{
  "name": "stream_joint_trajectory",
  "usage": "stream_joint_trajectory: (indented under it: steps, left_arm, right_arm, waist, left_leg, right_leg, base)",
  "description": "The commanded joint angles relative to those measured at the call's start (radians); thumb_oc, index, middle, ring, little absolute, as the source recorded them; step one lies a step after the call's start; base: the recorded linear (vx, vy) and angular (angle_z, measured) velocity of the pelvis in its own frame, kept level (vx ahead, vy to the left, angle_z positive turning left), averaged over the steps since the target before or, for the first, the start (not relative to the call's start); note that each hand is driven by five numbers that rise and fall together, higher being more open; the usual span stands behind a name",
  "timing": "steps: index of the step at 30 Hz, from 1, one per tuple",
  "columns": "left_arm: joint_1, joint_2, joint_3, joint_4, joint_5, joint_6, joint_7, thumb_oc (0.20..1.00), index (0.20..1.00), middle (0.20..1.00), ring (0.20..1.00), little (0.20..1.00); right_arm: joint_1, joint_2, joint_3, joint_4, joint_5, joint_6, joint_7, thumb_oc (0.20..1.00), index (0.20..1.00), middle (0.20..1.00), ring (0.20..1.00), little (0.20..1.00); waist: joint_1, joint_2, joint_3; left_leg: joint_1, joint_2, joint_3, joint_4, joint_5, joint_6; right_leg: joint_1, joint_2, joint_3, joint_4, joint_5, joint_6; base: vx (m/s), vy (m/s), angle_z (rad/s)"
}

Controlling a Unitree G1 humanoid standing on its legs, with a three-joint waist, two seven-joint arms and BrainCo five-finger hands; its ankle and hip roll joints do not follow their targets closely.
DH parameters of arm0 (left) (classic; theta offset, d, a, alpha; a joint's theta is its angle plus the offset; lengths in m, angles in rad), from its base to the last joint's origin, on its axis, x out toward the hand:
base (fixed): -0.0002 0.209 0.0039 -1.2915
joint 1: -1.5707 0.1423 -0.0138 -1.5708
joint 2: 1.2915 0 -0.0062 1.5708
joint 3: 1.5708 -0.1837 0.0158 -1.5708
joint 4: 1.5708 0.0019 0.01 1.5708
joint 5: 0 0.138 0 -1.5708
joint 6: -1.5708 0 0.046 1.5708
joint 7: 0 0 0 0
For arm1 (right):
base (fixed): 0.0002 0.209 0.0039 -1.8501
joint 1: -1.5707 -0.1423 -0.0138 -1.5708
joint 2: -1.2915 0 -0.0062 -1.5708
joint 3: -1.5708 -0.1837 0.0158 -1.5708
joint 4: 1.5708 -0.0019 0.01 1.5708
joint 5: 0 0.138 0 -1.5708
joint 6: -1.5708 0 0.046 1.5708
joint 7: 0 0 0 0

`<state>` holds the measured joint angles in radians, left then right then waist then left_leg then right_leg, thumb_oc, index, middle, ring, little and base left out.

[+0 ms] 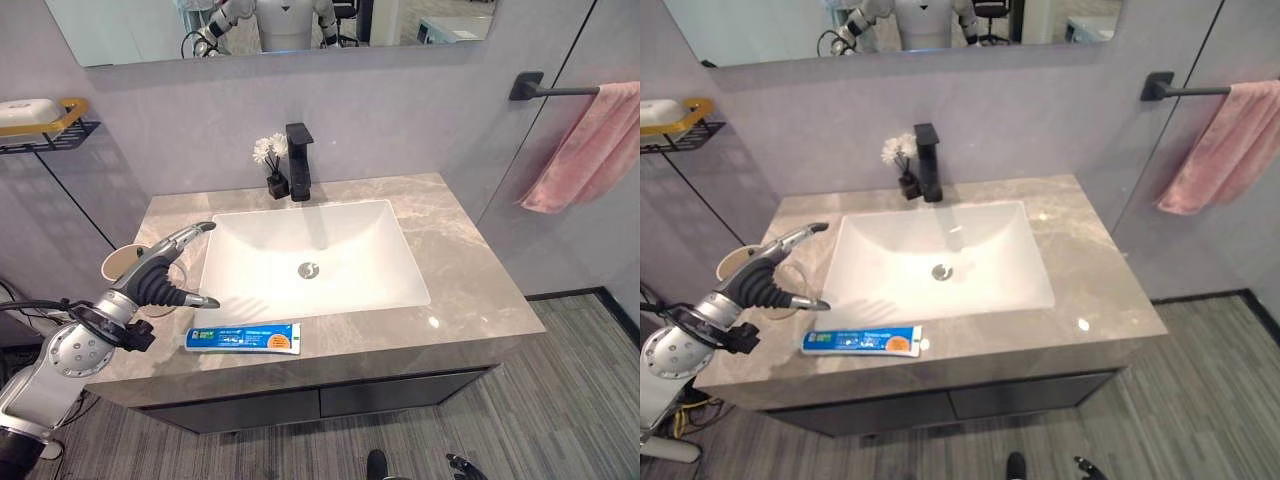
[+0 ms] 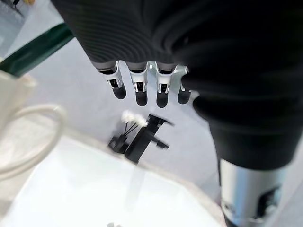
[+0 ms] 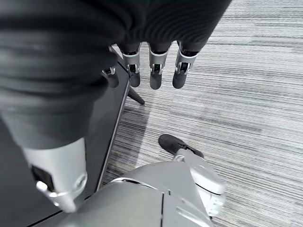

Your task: Put brush and paste in cup on sink, flatten towel.

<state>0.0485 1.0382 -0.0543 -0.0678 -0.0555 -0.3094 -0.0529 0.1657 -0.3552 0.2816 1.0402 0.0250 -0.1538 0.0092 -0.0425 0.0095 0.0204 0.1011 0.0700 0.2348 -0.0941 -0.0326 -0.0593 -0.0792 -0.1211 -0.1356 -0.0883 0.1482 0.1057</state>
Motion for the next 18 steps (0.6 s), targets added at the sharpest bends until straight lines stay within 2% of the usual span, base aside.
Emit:
stream_joint_trajectory:
  steps: [1,3,7,14,18]
  left_arm:
    - [-0.030,0.050,0.014,-0.011,0.033,-0.034,-0.005,1.000,1.000,1.000,1.000,1.000]
    - [0.006,0.017,0.020,-0.021,-0.011,-0.029,-0.022,1.000,1.000,1.000,1.000,1.000]
    - [0.037,0.020,0.035,-0.044,0.014,-0.029,-0.029,1.000,1.000,1.000,1.000,1.000]
    - [0.088,-0.018,0.043,-0.034,-0.047,-0.025,-0.044,1.000,1.000,1.000,1.000,1.000]
    - [0.091,-0.013,0.042,-0.044,-0.049,-0.022,-0.052,1.000,1.000,1.000,1.000,1.000]
  right_arm:
    - [-0.058,-0.007,0.006,-0.001,0.007,-0.032,0.008,1.000,1.000,1.000,1.000,1.000]
    - [-0.057,-0.009,0.009,-0.008,-0.003,-0.031,0.007,1.000,1.000,1.000,1.000,1.000]
    - [-0.053,-0.018,0.011,-0.018,-0.018,-0.029,0.007,1.000,1.000,1.000,1.000,1.000]
    - [-0.047,-0.033,0.016,-0.046,-0.035,-0.030,0.007,1.000,1.000,1.000,1.000,1.000]
    - [-0.048,-0.032,0.019,-0.035,-0.042,-0.031,0.005,1.000,1.000,1.000,1.000,1.000]
  waist:
    - [-0.021,-0.024,0.021]
    - [-0.018,-0.024,0.028]
    - [-0.016,-0.020,0.036]
    - [-0.013,-0.012,0.052]
    - [-0.013,-0.008,0.055]
  left_leg:
    - [-0.036,0.009,-0.012,0.007,0.053,-0.012]
    - [-0.039,0.006,-0.005,0.007,0.050,-0.010]
    - [-0.046,0.002,-0.001,0.007,0.049,-0.009]
    - [-0.063,-0.003,0.000,0.007,0.056,-0.008]
    - [-0.072,-0.003,-0.007,0.007,0.059,-0.008]
  right_leg:
    - [0.096,-0.085,0.024,0.011,0.023,0.105]
    - [0.090,-0.090,0.030,0.007,0.024,0.105]
    - [0.079,-0.094,0.031,0.002,0.027,0.109]
    - [0.063,-0.101,0.027,0.001,0.033,0.111]
    - [0.060,-0.101,0.023,0.001,0.031,0.110]
  base:
    - [-0.02,0.036,-0.09]
    - [-0.03,0.029,-0.11]
    - [-0.02,0.017,-0.09]
    - [0.00,0.000,0.00]
    - [0.00,0.000,0.00]
